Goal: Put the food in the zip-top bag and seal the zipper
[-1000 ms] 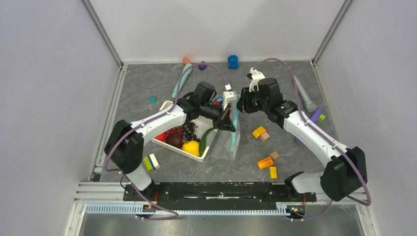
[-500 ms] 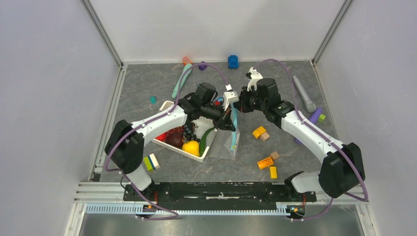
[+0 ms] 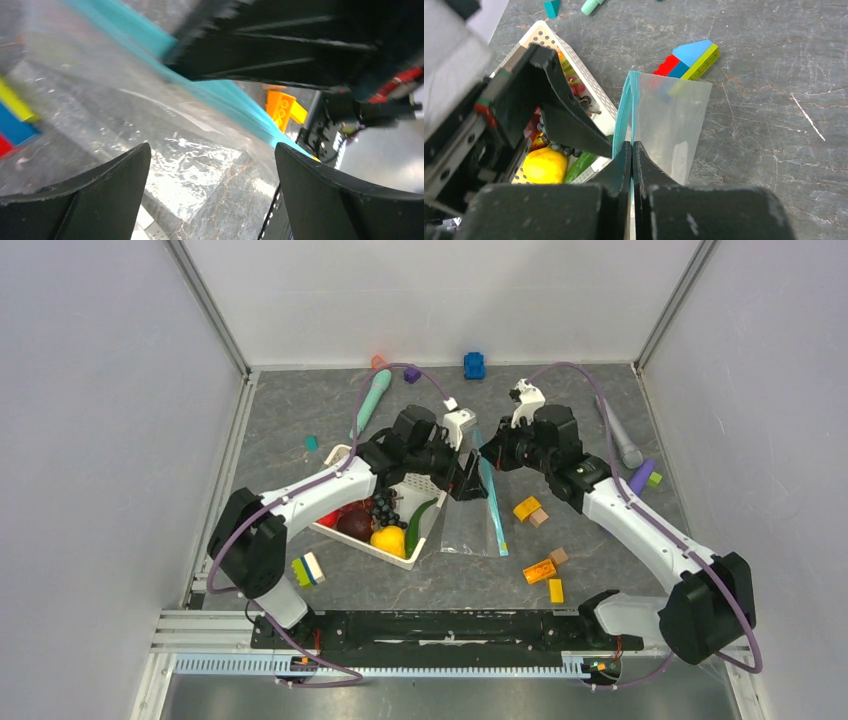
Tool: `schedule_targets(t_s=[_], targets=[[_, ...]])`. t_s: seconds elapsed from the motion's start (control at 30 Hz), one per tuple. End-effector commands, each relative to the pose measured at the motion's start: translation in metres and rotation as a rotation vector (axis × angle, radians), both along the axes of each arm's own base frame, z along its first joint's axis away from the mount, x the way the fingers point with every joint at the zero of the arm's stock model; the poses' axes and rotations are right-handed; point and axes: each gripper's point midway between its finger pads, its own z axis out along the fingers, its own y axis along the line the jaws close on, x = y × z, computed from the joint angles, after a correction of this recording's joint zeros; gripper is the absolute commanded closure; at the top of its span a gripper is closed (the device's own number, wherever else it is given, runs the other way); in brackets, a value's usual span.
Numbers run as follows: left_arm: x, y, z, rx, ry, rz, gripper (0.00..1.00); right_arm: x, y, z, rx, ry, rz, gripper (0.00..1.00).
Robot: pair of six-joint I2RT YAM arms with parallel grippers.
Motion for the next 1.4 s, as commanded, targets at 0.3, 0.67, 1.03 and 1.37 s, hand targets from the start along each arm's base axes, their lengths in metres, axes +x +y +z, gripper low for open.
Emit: schedule_targets(t_s=[0.3, 0.67, 1.03, 1.37], targets=[[0.042, 0.005, 0.076, -0.147, 0.029, 0.364, 0.00, 0.001, -0.009, 0.039, -0.048, -0.254, -0.084, 1.00], [0.065, 0.010, 0.055, -0.103, 0.048, 0.501, 0.00, -0.002, -0.009, 0.047, -0.035, -0.276, -0.129, 1.00], [0.080, 0.038, 0.045, -0.036, -0.017, 0.655, 0.00, 0.001, -0.016, 0.044, -0.017, -0.236, -0.199, 1.00], [0.087, 0.037, 0.031, 0.070, -0.063, 0.686, 0.00, 0.000, -0.008, 0.043, 0.014, -0.223, -0.177, 1.00]])
